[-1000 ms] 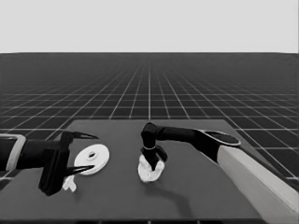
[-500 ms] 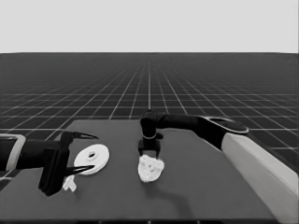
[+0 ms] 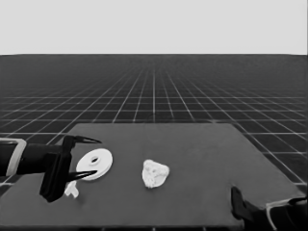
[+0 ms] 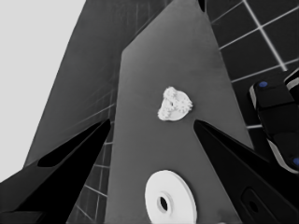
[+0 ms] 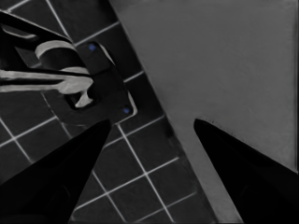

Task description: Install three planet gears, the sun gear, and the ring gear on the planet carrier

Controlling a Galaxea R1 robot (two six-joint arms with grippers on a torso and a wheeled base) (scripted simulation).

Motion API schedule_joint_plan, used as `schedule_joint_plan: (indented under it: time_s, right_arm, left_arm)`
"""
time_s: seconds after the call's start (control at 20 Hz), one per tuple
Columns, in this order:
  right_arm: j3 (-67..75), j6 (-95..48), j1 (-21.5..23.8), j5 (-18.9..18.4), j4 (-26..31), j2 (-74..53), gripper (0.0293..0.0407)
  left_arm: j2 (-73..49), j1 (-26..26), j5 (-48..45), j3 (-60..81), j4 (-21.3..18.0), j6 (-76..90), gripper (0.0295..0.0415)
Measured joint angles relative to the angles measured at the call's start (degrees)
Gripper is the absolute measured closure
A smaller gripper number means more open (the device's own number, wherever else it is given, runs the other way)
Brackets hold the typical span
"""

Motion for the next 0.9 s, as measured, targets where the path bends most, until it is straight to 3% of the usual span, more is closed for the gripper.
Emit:
schedule_joint_plan:
  time_s: [0.05,0.1,0.15,0.2,0.3,0.5,0.65,0.9]
  right_arm:
    - [0.17,-0.13,-0.03,0.04,-0.07,-0.17,0.0315]
    - [0.26,-0.20,-0.05,0.07,-0.10,-0.28,0.0315]
    - [0.32,-0.25,-0.06,0.09,-0.13,-0.34,0.0315]
    - [0.36,-0.27,-0.07,0.09,-0.14,-0.37,0.0315]
    - [0.39,-0.30,-0.07,0.10,-0.15,-0.40,0.0315]
    - [0.40,-0.31,-0.08,0.11,-0.16,-0.42,0.0315]
    - [0.40,-0.31,-0.08,0.11,-0.16,-0.42,0.0315]
    - [0.40,-0.31,-0.08,0.11,-0.16,-0.42,0.0315]
  left_arm:
    - [3.67,11.06,18.92,-10.64,18.68,-27.75,0.0307]
    - [13.25,13.08,35.05,-24.97,11.94,-48.95,0.0299]
    - [20.89,13.53,40.49,-39.21,1.72,-56.58,0.0310]
    - [25.89,13.98,42.60,-50.56,-5.00,-58.92,0.0319]
    - [31.65,14.60,44.83,-64.53,-11.35,-59.01,0.0325]
    - [35.39,14.97,46.25,-73.56,-14.20,-57.68,0.0326]
    - [38.28,23.56,39.46,-79.54,-9.65,-55.67,0.0326]
    - [39.52,25.41,37.74,-82.09,-8.93,-54.70,0.0326]
